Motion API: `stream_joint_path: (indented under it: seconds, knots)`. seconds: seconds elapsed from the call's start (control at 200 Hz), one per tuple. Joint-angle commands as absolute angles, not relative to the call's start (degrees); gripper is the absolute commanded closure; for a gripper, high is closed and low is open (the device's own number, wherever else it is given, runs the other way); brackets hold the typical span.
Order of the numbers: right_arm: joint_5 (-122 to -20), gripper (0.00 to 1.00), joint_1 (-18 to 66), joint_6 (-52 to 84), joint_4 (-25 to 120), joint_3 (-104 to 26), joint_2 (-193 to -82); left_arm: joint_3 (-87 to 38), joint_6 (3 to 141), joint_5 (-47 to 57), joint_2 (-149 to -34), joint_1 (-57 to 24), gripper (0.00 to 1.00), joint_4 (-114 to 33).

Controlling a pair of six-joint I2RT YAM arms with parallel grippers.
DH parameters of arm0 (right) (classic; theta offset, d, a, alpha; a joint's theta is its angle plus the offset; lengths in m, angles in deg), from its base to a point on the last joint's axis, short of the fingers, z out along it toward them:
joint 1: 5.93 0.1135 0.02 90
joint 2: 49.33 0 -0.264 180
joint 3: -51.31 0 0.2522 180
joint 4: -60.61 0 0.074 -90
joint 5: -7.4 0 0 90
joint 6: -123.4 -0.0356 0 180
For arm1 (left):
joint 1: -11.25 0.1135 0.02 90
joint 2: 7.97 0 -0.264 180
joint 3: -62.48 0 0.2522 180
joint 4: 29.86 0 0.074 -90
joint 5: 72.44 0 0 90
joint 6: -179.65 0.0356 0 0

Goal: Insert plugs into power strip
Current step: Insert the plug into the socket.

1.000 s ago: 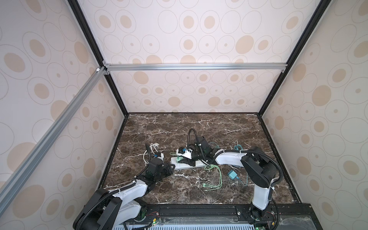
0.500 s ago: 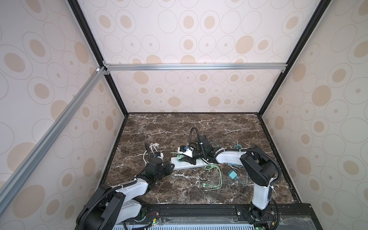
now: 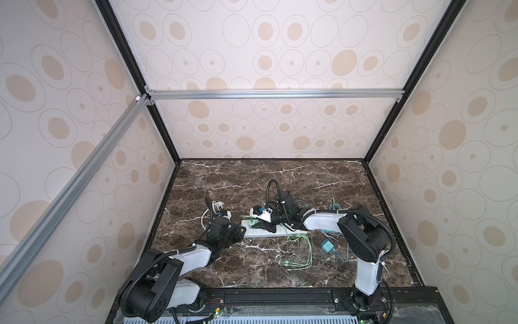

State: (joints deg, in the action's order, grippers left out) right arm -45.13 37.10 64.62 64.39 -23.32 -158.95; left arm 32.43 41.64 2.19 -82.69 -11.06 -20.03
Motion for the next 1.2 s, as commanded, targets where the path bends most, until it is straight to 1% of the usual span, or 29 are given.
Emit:
stream_joint_path:
  seconds: [0.0, 0.5, 0.89, 1.195]
  knots:
    - [-45.28, 1.0, 37.05, 66.77, 62.87, -24.14, -160.07, 30.95, 43.83, 2.08, -84.26, -10.55, 0.7, -21.08]
    - [-46.68, 1.0, 35.21, 66.26, 64.42, -24.06, -159.73, 30.88, 43.77, 1.7, -85.54, -10.37, 0.71, -20.93]
    - [-45.12, 1.0, 35.49, 65.57, 63.95, -24.42, -160.77, 30.79, 44.03, 1.7, -85.9, -10.28, 0.71, -20.6]
    - [-45.98, 1.0, 36.52, 66.71, 61.52, -25.12, -160.77, 30.72, 43.95, 1.3, -86.38, -10.28, 0.71, -20.14]
